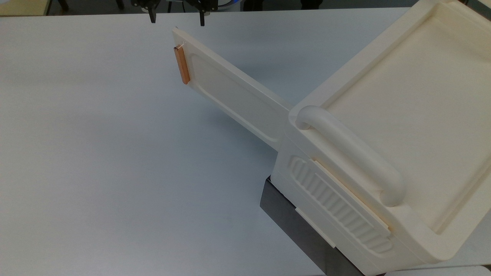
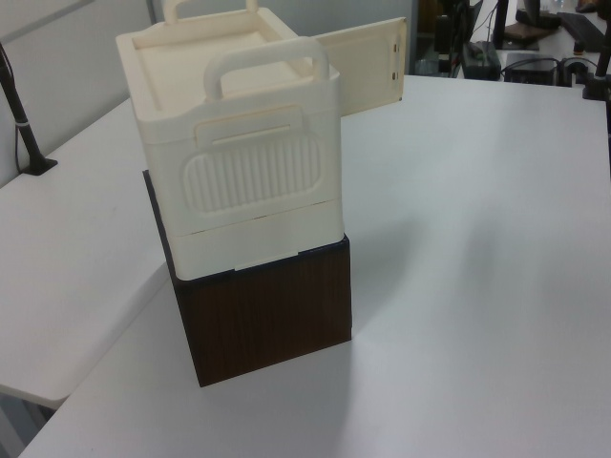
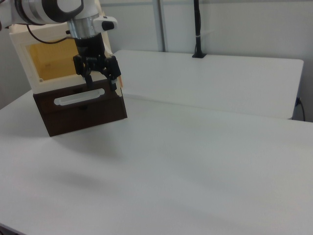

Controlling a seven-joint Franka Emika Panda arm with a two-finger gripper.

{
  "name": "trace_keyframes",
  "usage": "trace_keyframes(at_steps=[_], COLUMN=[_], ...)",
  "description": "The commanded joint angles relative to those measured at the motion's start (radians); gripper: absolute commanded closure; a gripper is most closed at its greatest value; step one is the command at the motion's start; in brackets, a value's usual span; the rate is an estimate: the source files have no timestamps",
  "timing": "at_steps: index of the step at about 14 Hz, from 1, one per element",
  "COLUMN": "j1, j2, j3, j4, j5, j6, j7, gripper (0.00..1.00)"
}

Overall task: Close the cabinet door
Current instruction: 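Lower the gripper toward the outer edge of the open cream door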

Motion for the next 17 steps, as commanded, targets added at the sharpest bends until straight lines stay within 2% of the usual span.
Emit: trace_keyframes(at_steps=[1, 11, 12, 13, 14, 15, 16, 17], j1=[-0.019, -0.019, -0.021, -0.021, -0.021, -0.021, -0.021, -0.019], j2=[-0.023, -0.023, -0.023, -0.023, -0.023, -0.023, -0.023, -0.023], j3=[0.005, 0.005, 0.005, 0.005, 0.005, 0.005, 0.005, 0.005], j4=[-0.025, -0.026, -0.026, -0.026, -0.026, -0.026, -0.026, -0.026], j5=[0.033, 0.034, 0.034, 0.034, 0.034, 0.034, 0.034, 0.034], j6=[0.056, 0.049, 0.050, 0.050, 0.052, 0.052, 0.052, 0.052], j7=[0.019, 0.012, 0.010, 0.007, 0.007, 0.007, 0.007, 0.007], gripper=[0.00, 0.01, 0.22, 0.53, 0.69, 0.91, 0.99, 1.00])
